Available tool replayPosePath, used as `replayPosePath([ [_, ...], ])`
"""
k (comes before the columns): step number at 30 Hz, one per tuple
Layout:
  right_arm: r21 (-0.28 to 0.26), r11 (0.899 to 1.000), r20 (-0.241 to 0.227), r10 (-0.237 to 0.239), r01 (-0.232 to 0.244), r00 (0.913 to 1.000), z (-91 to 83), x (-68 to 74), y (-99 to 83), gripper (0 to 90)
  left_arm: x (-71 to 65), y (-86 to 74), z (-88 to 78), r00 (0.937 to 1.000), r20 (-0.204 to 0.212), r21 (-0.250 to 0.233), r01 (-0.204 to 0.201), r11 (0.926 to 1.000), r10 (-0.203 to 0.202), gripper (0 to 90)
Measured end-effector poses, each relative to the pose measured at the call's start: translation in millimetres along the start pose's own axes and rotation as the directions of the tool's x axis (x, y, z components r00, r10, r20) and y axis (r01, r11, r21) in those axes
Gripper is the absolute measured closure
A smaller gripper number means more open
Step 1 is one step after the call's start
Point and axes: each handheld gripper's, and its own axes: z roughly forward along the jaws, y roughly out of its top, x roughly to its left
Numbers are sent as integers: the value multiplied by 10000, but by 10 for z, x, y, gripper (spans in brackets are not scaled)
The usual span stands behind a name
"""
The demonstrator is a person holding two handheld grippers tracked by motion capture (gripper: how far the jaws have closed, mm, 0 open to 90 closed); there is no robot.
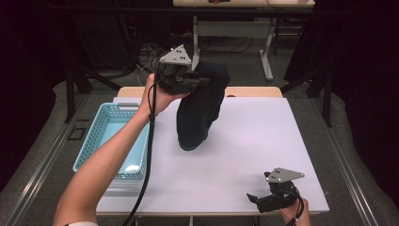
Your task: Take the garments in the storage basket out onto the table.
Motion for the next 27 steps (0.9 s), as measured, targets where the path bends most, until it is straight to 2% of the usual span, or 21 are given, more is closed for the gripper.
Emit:
replayPosePath([
  [8, -5, 10000, -24, -18, 18, 10000, 0, -4, -4, 12, -12, -157, 133, 9998, 167, 519, 121, 9986, -129, 777],
  [15, 40, 10000, 8, 10, -10, 10000, 4, -8, -7, 12, -15, -361, 272, 9989, 382, 1118, 245, 9934, -289, 777],
  [22, 13, 10000, -6, 47, -47, 10000, 8, -8, -7, 12, -10, -511, 340, 9971, 467, 1315, 535, 9899, -601, 777],
  [27, 21, 10000, -8, 48, -48, 10000, 8, -5, -7, 12, -40, -605, 391, 9967, 567, 1526, 483, 9871, -575, 776],
])
